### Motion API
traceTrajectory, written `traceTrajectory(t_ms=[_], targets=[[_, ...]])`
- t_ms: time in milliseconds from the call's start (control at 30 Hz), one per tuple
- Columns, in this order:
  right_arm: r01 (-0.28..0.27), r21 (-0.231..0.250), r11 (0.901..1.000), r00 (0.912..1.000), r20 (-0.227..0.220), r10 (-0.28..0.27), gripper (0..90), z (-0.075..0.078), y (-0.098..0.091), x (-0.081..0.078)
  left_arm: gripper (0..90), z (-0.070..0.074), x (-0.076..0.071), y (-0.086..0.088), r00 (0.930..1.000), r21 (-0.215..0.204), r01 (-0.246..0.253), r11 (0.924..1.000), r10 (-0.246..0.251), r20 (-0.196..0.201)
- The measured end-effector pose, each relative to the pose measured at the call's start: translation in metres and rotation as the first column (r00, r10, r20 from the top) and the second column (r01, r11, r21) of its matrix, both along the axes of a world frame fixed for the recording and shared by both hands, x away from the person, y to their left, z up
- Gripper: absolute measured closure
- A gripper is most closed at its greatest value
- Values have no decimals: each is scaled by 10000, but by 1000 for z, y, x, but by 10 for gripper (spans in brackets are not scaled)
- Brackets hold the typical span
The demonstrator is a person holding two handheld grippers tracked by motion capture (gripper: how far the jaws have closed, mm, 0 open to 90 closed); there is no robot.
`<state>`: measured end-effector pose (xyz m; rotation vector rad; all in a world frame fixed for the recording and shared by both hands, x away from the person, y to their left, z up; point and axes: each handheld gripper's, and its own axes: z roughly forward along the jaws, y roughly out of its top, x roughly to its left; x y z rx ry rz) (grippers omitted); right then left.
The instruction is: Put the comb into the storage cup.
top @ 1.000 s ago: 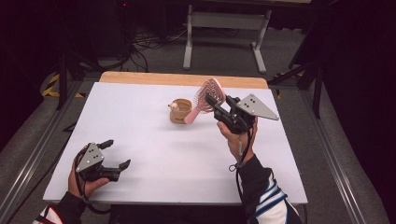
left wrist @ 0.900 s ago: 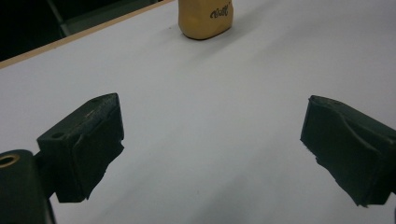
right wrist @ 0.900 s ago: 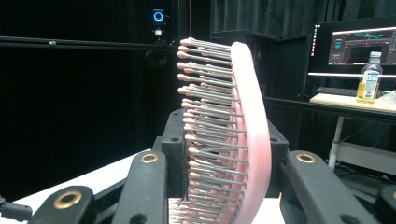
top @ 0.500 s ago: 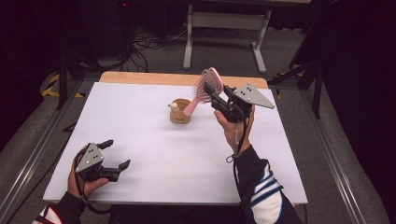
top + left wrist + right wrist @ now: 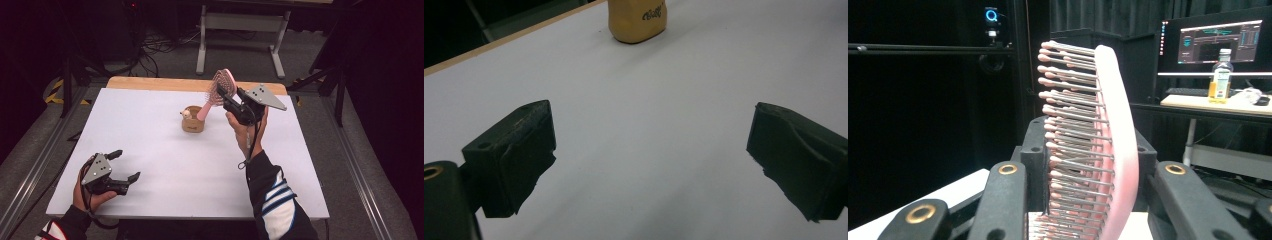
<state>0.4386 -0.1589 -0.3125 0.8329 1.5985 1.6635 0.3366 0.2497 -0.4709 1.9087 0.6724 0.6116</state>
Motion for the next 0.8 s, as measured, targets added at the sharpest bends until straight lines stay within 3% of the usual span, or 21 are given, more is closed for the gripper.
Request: traceTrajectory(t_ms=[433,467,800], targets=[[200,214,9996,9994,-303,-193,642,-7,14,16,63,0,-1,-1,9999,125,117,9999,-117,-13],[368,-60,9993,9989,-293,-369,642,-10,15,19,63,0,-1,-2,9999,159,156,9998,-156,-2],[370,-144,9992,9971,-660,-379,640,-24,19,25,62,0,-1,-3,9998,187,206,9996,-206,-9]])
